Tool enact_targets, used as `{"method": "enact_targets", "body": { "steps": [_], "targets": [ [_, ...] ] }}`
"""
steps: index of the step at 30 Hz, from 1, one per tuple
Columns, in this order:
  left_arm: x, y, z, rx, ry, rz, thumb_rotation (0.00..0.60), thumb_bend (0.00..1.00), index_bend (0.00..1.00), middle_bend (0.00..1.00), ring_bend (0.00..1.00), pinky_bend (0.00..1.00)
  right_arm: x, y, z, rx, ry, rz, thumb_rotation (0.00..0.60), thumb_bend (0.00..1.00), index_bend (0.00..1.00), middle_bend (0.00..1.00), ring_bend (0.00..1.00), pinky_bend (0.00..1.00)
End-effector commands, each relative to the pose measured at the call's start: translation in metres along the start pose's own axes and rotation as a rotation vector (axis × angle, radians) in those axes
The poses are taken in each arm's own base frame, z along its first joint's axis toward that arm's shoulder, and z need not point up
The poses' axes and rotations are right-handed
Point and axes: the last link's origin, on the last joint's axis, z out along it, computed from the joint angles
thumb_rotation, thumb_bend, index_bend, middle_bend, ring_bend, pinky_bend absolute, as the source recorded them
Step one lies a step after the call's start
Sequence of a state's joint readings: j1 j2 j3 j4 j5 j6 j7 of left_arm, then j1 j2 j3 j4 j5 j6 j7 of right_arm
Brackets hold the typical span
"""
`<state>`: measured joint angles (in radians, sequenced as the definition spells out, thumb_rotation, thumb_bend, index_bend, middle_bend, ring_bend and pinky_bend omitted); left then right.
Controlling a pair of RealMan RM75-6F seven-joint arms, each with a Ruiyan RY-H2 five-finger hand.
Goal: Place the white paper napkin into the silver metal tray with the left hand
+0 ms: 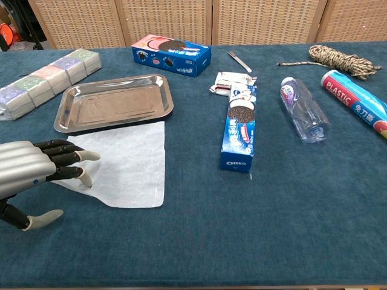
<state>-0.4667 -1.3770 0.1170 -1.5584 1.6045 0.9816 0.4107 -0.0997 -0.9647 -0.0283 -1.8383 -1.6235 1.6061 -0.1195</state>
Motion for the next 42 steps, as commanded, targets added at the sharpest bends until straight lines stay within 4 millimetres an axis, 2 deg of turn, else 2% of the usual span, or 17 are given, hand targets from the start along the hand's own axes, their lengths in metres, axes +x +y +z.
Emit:
{"method": "enact_targets", "body": {
  "steps": [1,4,8,11,17,23,31,38,42],
  "targets": [
    [0.0,0.0,0.0,0.001,0.002,0.001,0.347,0.43,0.3,0.0,0.0,0.0,0.0,0.0,0.0,0.0,0.0,0.0,0.6,0.0,0.0,0.0,0.0,0.0],
    [0.0,0.001,0.001,0.005,0.011,-0.012,0.367,0.44,0.39,0.0,0.0,0.0,-0.001,0.0,0.001,0.001,-0.001,0.0,0.6,0.0,0.0,0.0,0.0,0.0],
    [0.0,-0.001,0.001,0.014,0.022,-0.016,0.443,0.47,0.58,0.0,0.0,0.0,-0.001,-0.001,0.001,0.003,0.001,-0.001,0.6,0.0,0.0,0.0,0.0,0.0],
    [0.0,-0.002,0.001,0.023,0.024,-0.016,0.499,0.48,0.65,0.0,0.0,0.0,0.0,-0.001,0.001,0.005,0.005,0.002,0.6,0.0,0.0,0.0,0.0,0.0],
    [0.002,-0.002,0.001,0.028,0.033,-0.007,0.521,0.48,0.7,0.0,0.0,0.0,0.001,0.0,0.0,0.006,0.012,0.008,0.6,0.0,0.0,0.0,0.0,0.0],
    [0.003,-0.001,0.002,0.032,0.042,-0.007,0.596,0.51,0.76,0.0,0.0,0.0,0.0,0.0,0.0,0.006,0.014,0.009,0.6,0.0,0.0,0.0,0.0,0.0],
    [0.003,-0.002,0.001,0.041,0.046,-0.006,0.6,0.52,0.78,0.0,0.0,0.0,0.0,0.0,0.0,0.009,0.016,0.011,0.6,0.0,0.0,0.0,0.0,0.0],
    [0.025,-0.015,0.003,0.088,0.124,-0.016,0.6,0.52,0.82,0.0,0.0,0.0,0.0,0.0,0.0,0.01,0.015,0.011,0.6,0.0,0.0,0.0,0.0,0.0],
    [0.049,-0.029,0.002,0.134,0.195,-0.027,0.6,0.52,0.86,0.0,0.0,0.0,0.0,0.0,0.0,0.01,0.013,0.011,0.6,0.0,0.0,0.0,0.0,0.0]
  ]
}}
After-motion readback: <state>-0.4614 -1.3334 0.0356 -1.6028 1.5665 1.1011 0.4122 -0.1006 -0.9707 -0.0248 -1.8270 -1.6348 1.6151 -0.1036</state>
